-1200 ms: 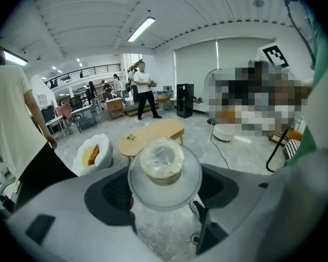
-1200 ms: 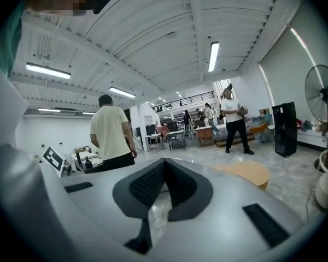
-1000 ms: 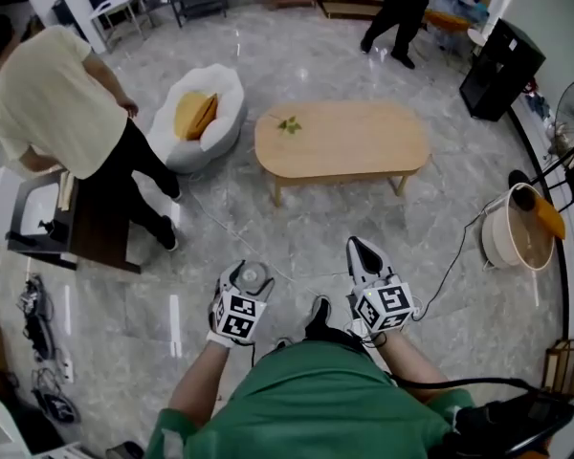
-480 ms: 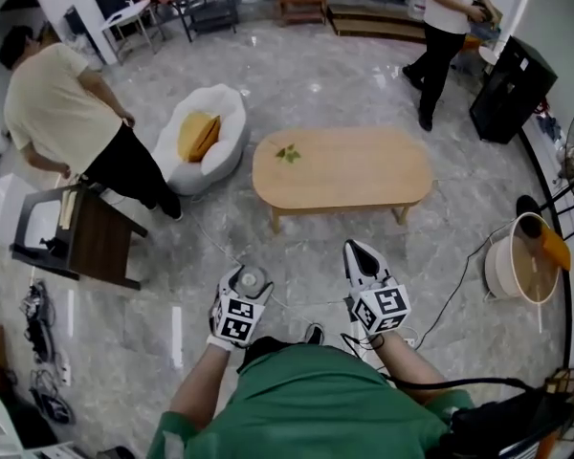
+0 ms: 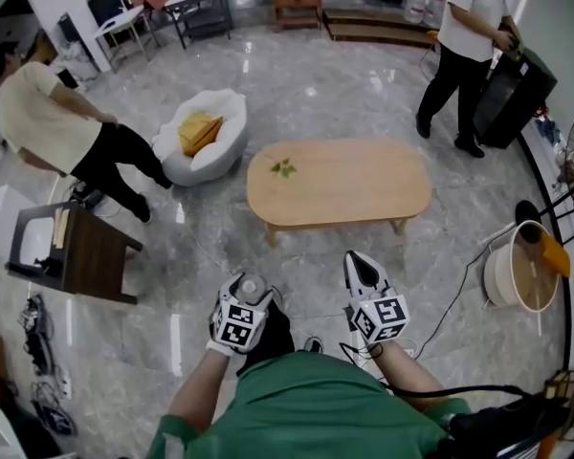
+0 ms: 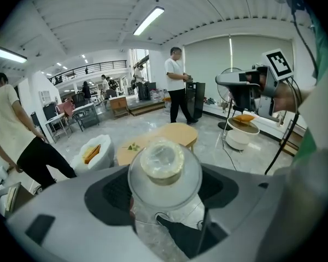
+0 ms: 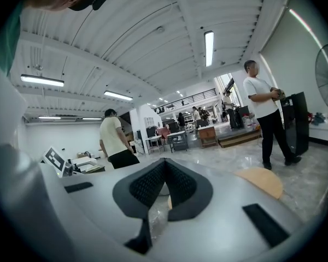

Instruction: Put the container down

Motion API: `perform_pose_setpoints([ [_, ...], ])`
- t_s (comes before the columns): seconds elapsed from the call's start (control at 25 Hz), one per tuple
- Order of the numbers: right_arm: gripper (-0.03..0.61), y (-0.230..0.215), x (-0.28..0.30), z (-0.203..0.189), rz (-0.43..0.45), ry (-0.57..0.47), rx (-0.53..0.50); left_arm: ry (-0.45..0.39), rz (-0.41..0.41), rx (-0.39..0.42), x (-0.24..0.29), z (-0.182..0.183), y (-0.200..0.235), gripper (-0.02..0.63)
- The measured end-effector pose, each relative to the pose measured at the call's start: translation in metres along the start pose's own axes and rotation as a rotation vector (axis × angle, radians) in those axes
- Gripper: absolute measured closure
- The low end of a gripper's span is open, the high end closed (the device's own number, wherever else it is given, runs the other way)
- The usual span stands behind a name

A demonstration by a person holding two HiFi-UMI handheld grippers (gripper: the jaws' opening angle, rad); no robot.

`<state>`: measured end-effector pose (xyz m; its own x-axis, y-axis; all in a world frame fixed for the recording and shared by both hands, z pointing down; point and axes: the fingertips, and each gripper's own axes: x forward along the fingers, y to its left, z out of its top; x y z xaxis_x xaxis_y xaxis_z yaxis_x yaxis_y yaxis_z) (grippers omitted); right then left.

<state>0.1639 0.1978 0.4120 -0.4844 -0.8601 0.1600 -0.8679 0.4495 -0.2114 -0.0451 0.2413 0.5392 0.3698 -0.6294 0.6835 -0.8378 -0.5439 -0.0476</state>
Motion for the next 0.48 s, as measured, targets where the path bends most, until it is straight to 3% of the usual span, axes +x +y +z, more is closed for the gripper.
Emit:
perform_pose_setpoints([
  [0.48, 0.565, -0.038, 0.123, 0.022, -0.142, 0.060, -0.053, -0.024, -0.123, 0.061, 0.115, 0.054, 0.100, 0.267],
])
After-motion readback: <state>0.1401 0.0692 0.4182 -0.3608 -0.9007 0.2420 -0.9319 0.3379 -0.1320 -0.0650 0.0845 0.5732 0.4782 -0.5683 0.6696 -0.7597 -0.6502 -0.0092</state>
